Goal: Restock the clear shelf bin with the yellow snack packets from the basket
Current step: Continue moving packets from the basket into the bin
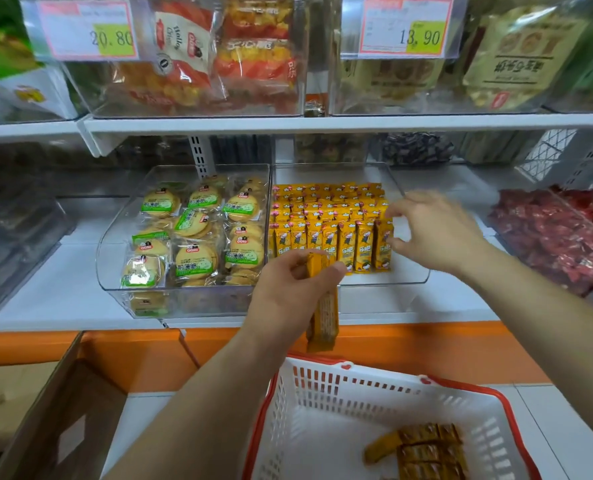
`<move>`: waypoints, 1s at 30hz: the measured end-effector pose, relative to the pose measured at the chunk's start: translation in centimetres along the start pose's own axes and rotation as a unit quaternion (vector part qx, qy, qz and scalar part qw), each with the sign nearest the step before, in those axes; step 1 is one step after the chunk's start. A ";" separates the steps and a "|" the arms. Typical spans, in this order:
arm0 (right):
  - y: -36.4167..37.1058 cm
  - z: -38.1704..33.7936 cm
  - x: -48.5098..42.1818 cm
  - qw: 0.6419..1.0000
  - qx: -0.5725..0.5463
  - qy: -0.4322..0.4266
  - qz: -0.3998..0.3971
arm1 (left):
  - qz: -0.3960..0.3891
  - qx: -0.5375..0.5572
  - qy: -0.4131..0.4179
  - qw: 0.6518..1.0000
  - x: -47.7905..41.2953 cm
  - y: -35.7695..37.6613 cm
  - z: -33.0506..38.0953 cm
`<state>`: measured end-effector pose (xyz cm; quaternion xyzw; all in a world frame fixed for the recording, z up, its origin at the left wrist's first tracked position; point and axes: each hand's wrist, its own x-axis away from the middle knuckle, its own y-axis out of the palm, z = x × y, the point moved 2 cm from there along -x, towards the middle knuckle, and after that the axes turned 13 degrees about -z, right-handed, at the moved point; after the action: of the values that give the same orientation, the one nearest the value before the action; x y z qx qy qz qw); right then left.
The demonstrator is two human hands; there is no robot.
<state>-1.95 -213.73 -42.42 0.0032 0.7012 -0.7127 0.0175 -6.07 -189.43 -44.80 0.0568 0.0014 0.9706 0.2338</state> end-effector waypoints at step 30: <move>0.3 1.7 13.2 0.683 -0.730 -0.027 0.026 | -0.103 0.057 0.030 0.993 0.4 8.1 -0.4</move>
<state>-15.07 -215.73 -43.06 -0.0116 0.9983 0.0255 0.0514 -10.11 -196.41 -44.92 0.0404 0.0693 0.9409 0.3292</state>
